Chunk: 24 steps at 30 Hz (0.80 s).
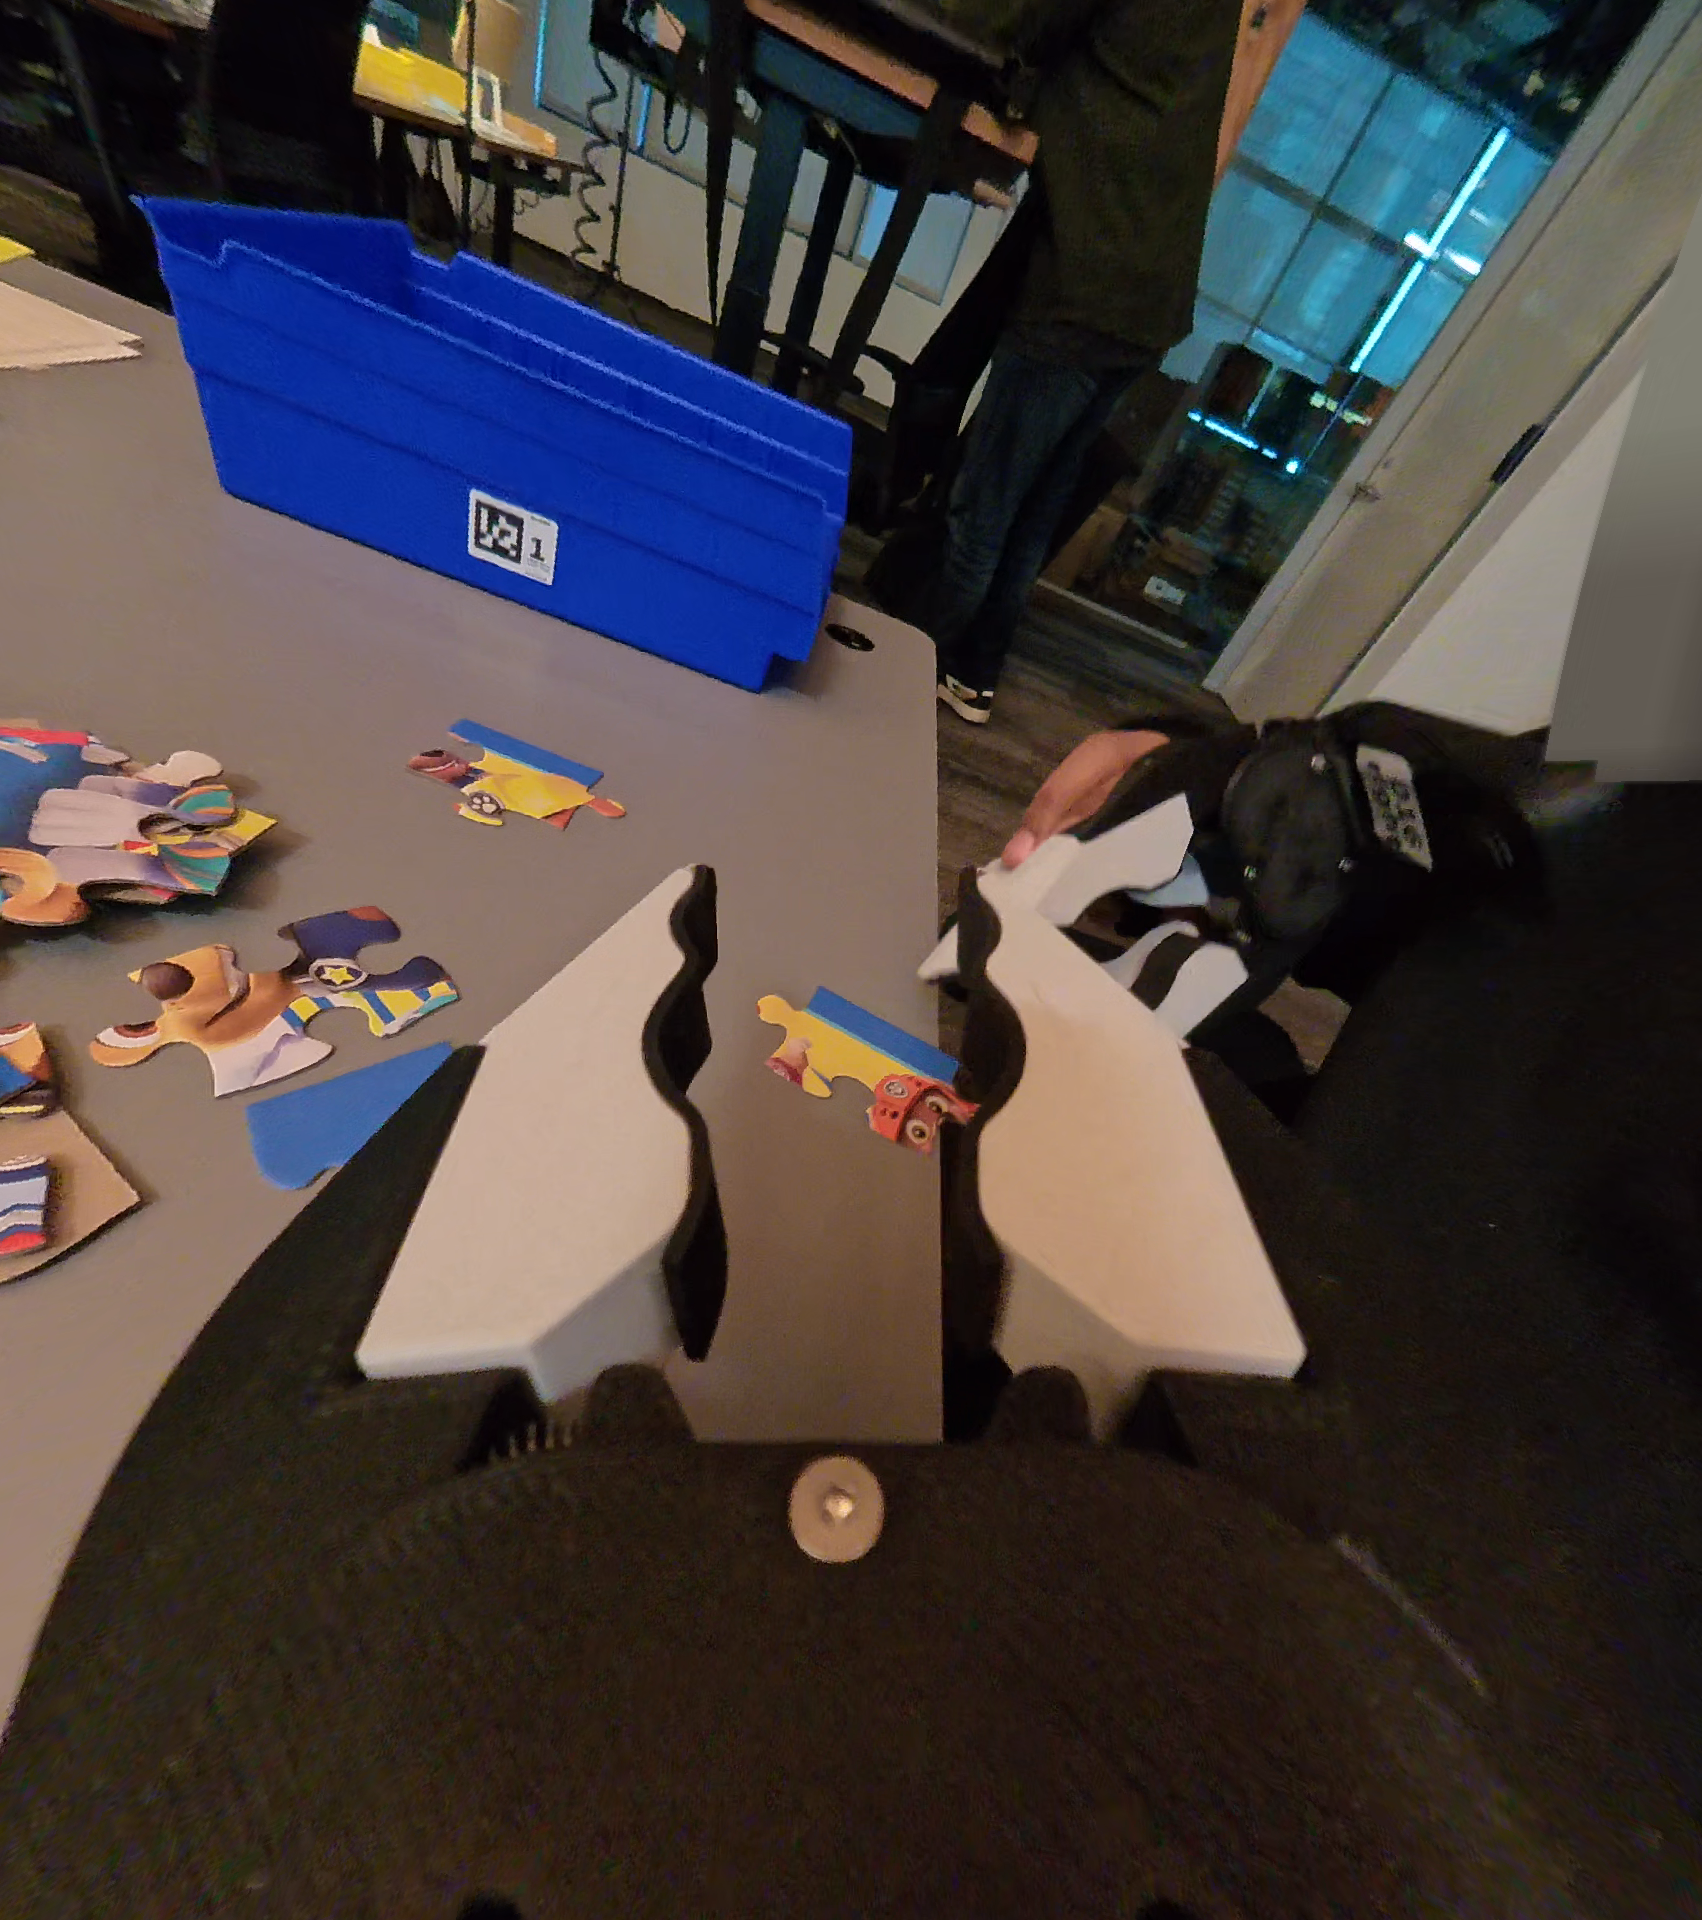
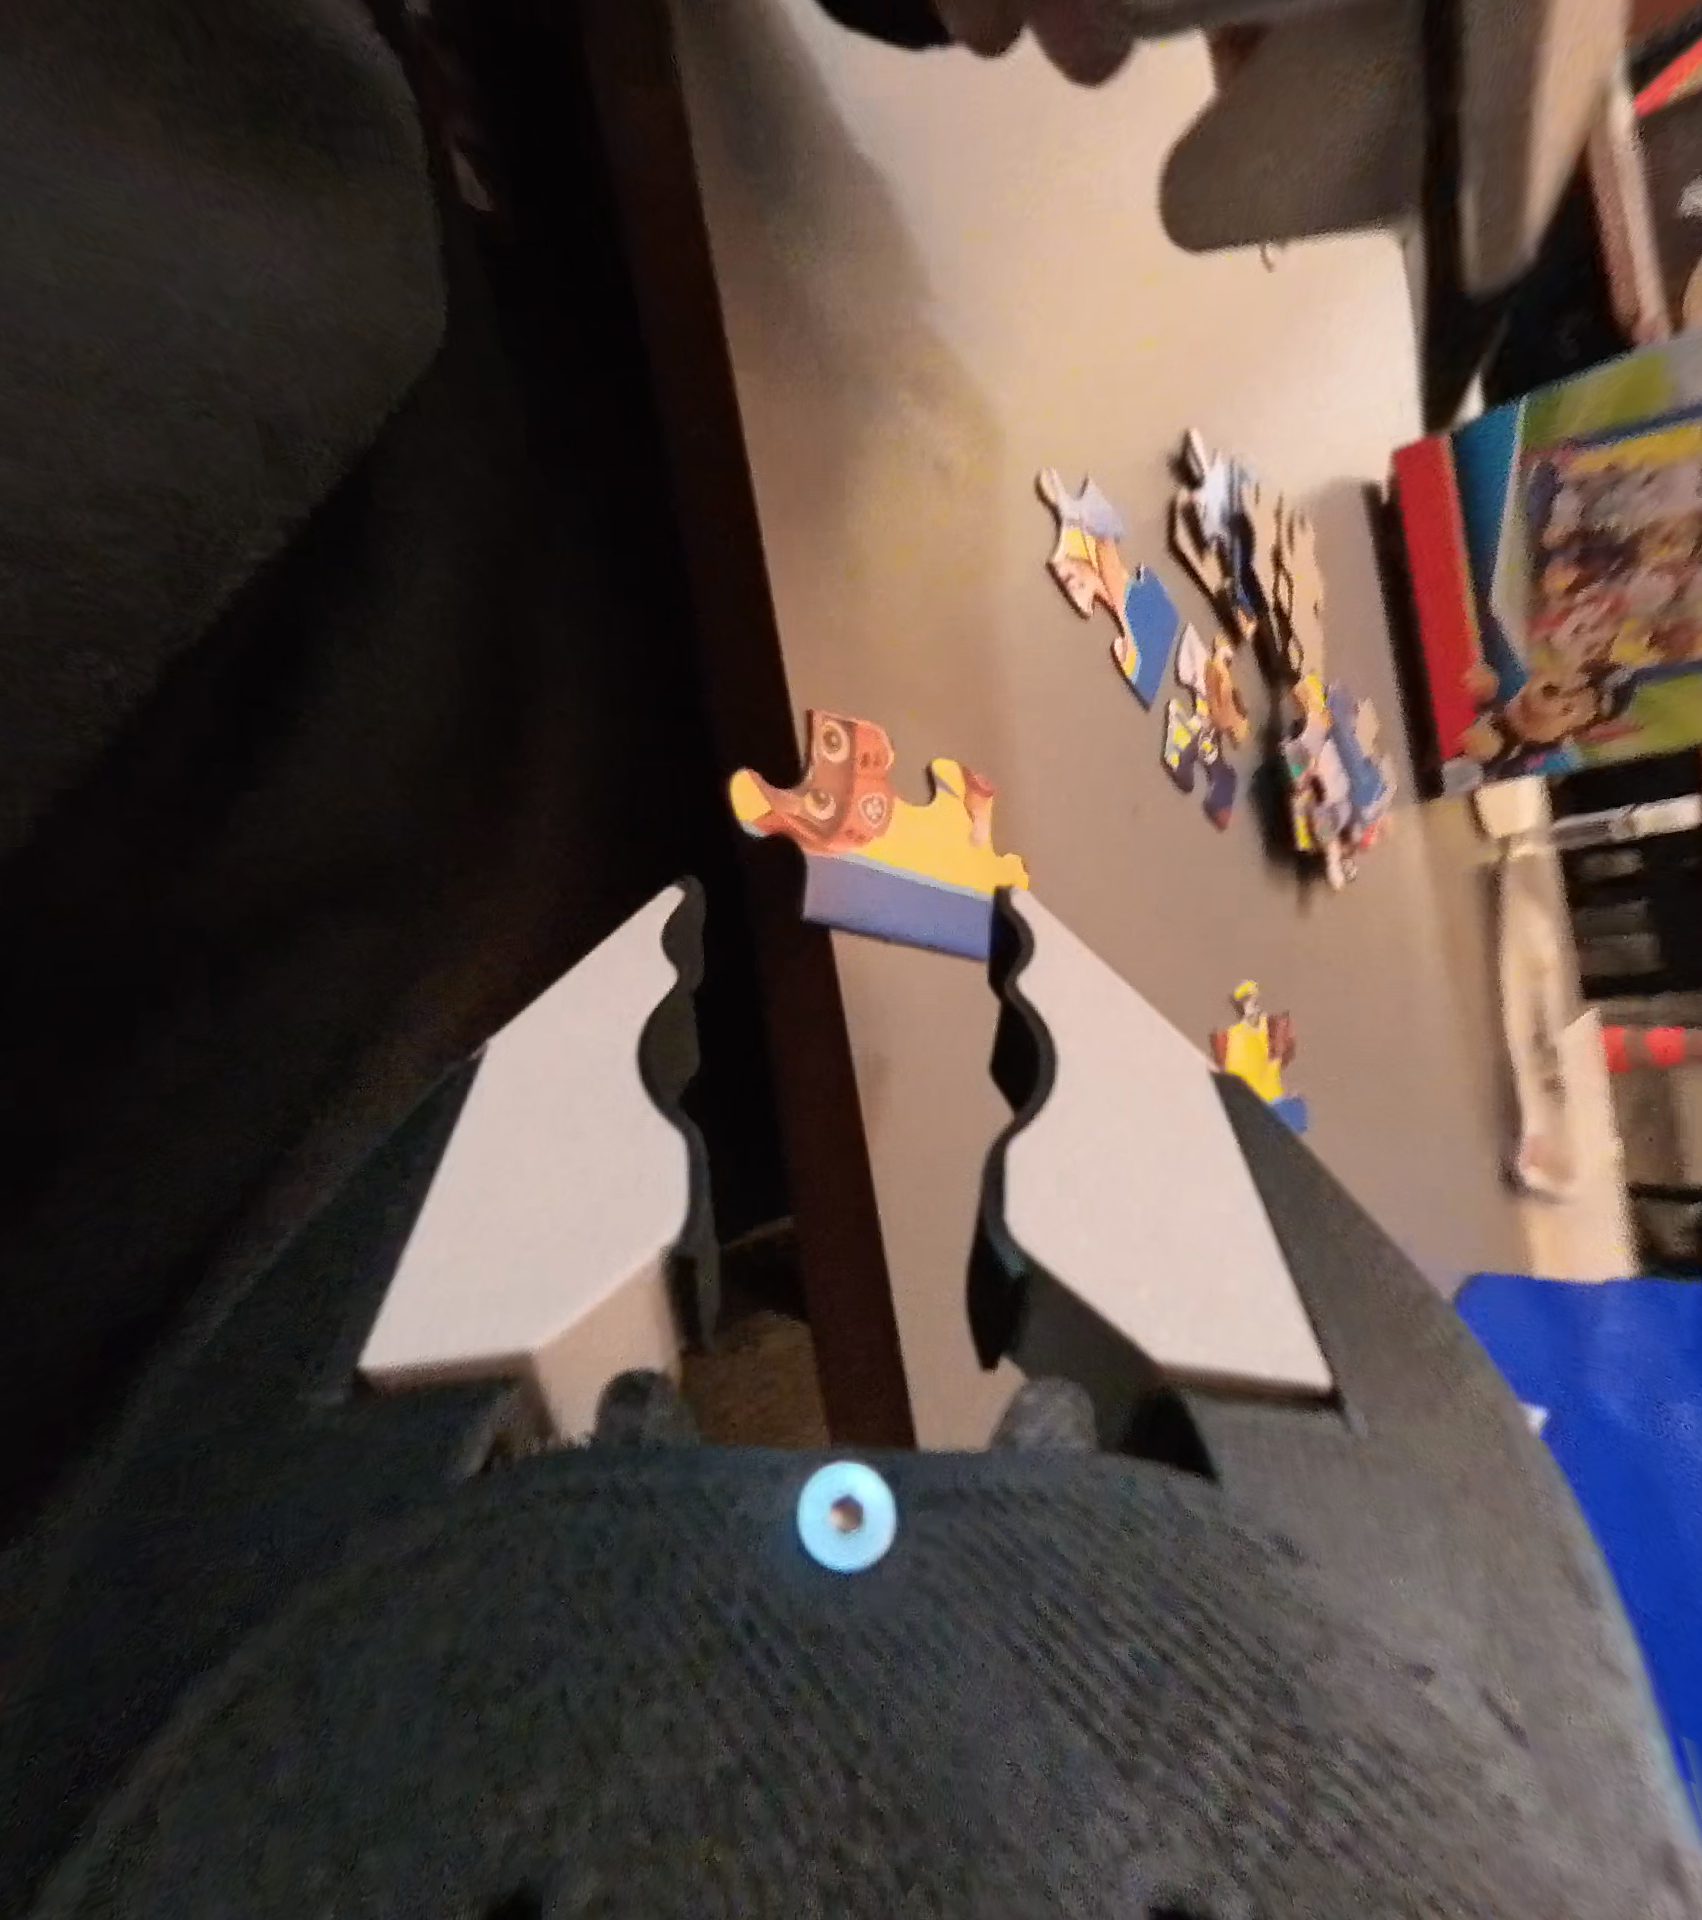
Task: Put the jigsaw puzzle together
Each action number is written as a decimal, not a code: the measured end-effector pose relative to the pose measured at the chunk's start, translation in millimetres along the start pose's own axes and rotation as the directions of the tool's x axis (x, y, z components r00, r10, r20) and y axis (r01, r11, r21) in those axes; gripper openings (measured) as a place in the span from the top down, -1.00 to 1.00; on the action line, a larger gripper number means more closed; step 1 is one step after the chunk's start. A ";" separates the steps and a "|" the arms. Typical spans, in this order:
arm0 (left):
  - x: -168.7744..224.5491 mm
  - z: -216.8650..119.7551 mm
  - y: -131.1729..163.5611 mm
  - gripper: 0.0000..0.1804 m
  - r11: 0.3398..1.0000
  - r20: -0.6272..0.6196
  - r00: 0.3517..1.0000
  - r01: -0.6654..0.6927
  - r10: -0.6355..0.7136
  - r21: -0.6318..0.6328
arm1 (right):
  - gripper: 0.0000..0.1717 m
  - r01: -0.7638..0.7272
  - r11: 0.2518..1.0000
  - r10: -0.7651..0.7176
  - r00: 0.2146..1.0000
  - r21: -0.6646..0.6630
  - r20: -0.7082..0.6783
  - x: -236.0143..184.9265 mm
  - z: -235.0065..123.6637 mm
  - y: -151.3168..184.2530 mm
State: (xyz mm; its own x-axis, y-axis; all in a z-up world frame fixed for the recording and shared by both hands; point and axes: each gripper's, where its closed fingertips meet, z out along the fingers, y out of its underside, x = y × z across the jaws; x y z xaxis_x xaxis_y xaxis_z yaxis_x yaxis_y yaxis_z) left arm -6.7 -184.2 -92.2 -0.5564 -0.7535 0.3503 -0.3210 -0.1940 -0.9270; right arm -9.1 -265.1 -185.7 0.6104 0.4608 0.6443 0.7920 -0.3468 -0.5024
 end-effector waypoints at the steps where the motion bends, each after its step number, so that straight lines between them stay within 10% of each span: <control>1: 1.0 0.5 -0.9 0.51 1.000 -0.001 1.000 0.002 -0.002 0.004 | 0.37 0.042 0.999 -0.042 0.999 0.005 -0.005 -2.2 3.1 -2.8; 13: -0.6 9.9 -4.8 0.29 0.959 -0.012 0.964 0.267 -0.267 0.095 | 1.00 0.265 0.964 -0.251 0.919 0.006 -0.305 36.3 -20.5 -35.1; 20: 17.0 33.3 -0.2 0.31 0.681 -0.334 0.660 0.729 -0.673 0.068 | 1.00 0.446 0.895 -0.396 0.780 -0.013 -0.484 71.2 -42.1 -61.7; 24: 21.7 41.9 1.5 0.76 0.645 -0.378 0.610 0.763 -0.696 0.043 | 1.00 0.515 0.857 -0.463 0.755 -0.018 -0.465 68.6 -31.8 -65.9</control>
State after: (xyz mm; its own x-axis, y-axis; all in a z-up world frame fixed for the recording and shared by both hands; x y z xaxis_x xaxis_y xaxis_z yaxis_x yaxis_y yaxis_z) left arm 12.9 -227.2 -91.6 -0.4056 -0.0871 0.9099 -0.5986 -0.7270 -0.3364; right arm -19.2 -236.6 -90.0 0.0974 0.1289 0.9869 0.9933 -0.0744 -0.0884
